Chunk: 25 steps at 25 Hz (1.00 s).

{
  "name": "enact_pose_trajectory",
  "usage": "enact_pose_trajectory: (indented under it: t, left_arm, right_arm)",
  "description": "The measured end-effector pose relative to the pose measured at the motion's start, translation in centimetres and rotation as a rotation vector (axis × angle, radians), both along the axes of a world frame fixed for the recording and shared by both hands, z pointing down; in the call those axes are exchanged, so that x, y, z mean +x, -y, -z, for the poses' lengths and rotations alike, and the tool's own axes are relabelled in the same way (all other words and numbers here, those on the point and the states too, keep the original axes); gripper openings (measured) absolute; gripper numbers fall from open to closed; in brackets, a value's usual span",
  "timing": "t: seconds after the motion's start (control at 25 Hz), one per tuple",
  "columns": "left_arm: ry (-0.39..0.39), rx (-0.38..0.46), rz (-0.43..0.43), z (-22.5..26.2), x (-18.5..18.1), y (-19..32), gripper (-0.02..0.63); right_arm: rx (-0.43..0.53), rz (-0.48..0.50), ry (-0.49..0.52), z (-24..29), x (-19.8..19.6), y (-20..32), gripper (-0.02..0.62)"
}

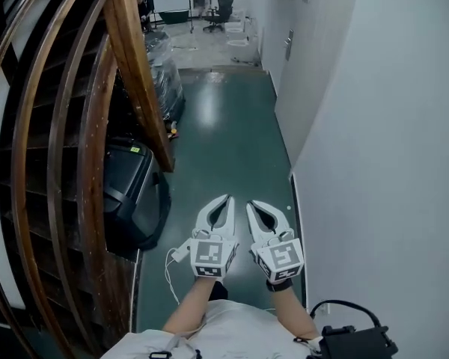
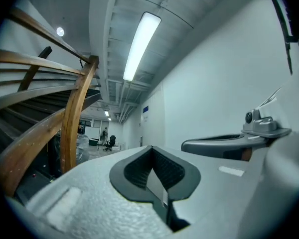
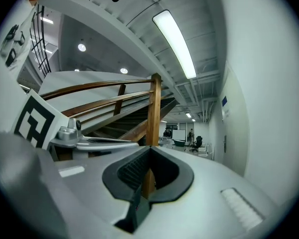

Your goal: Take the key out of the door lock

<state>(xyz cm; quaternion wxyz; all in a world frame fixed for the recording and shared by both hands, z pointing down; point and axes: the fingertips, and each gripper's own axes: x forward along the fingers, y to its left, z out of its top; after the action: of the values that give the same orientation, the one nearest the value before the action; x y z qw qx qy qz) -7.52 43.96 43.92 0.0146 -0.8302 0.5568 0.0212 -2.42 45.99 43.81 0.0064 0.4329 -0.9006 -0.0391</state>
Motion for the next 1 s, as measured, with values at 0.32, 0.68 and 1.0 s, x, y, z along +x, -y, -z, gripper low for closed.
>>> enact_pose_trajectory:
  t: [0.32,0.68,1.0]
  left_arm:
    - [0.026,0.113,0.054,5.8,-9.0,14.5,0.0]
    - [0.029,0.016,0.042,1.7,-8.9,27.3,0.0]
    - [0.062,0.109,0.026,6.2,-4.7,45.8,0.0]
  right_arm:
    - [0.035,-0.115,-0.103,2.2,-4.6,15.7,0.004]
    - [-0.01,-0.079,-0.005,1.1,-5.5,29.2,0.005]
    - [0.061,-0.024,0.019,3.9,-1.9,48.1,0.005]
